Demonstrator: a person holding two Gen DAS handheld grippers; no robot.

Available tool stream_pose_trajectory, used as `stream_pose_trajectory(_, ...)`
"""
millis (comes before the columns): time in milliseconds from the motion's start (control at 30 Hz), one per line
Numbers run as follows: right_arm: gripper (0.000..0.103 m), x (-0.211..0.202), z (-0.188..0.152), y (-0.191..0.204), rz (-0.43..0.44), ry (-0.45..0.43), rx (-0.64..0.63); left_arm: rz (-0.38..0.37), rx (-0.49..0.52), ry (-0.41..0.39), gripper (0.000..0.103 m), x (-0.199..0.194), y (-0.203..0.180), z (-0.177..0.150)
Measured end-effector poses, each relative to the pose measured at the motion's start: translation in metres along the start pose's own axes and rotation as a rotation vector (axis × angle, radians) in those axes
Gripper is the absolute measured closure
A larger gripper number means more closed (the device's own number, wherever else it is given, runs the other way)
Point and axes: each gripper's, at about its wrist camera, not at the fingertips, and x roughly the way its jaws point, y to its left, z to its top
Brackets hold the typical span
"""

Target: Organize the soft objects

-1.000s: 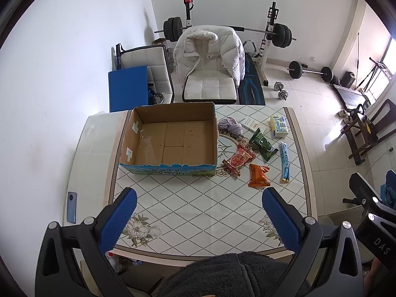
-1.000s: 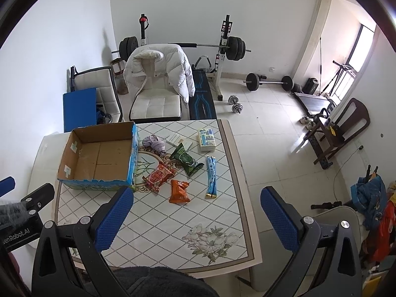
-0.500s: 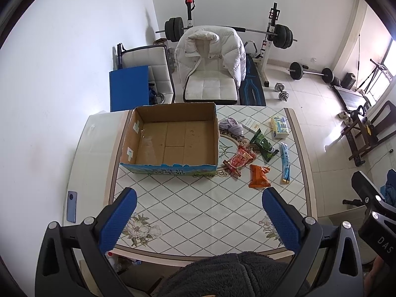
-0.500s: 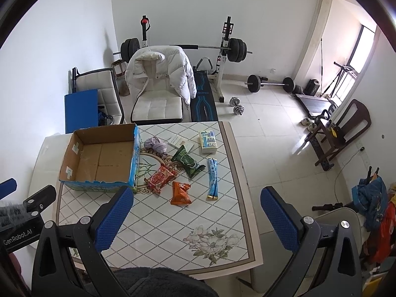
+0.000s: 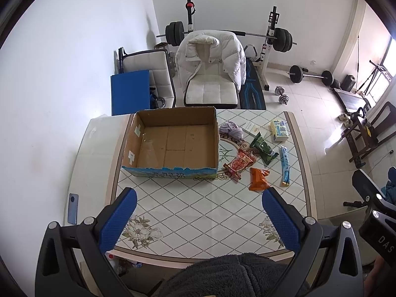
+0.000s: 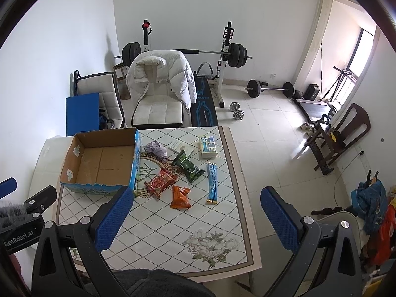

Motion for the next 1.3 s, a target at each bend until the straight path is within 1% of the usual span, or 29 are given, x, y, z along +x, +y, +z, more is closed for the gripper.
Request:
stream_pose_trajectory(467,0.000,-0.007,-0.006,-0.001,-0.001,-0.014,-0.004,0.004,-0.002,-0.019,0.000,-0.003,0.002,-0.003)
stream_pose_trajectory(900,0.000,-0.002,-0.005,0.000,0.011,-0.017,-0.003,0.002,-0.009,-0.013,0.000,-0.001,0.004,-0.006)
stream_pose_trajectory(1000,0.000,-0.001,-0.005,-0.002,0.015,-0.013,0.004,-0.008,-0.011,-0.006,0.000,0.004,0.003,-0.006)
stream_pose_trajectory(1067,0.000,0.007,-0.003,-0.006,0.018,-0.007,0.013,-0.026,-0.007,-0.014,0.000,0.012,0.000,-0.002)
stream_pose_trajectory(1133,0.000,0.025,0.003,-0.014,0.016,0.011,0.017,-0.025,0.007,-0.020,0.000,0.026,-0.005,0.009)
stream_pose_trajectory(1167,0.000,0.038,0.006,-0.021,0.001,0.024,0.025,-0.034,0.014,-0.015,0.000,0.037,-0.010,0.016)
stream_pose_trajectory(1200,0.000,0.052,0.009,-0.028,-0.007,0.047,0.029,-0.053,0.017,-0.006,0.000,0.050,-0.015,0.025)
stream_pose_trajectory(1233,0.000,0.072,0.012,-0.037,0.009,0.083,0.037,-0.063,0.021,0.002,0.000,0.062,-0.020,0.032)
stream_pose_trajectory(1300,0.000,0.112,0.017,-0.055,0.029,0.149,0.062,-0.081,0.051,0.060,0.000,0.100,-0.037,0.048)
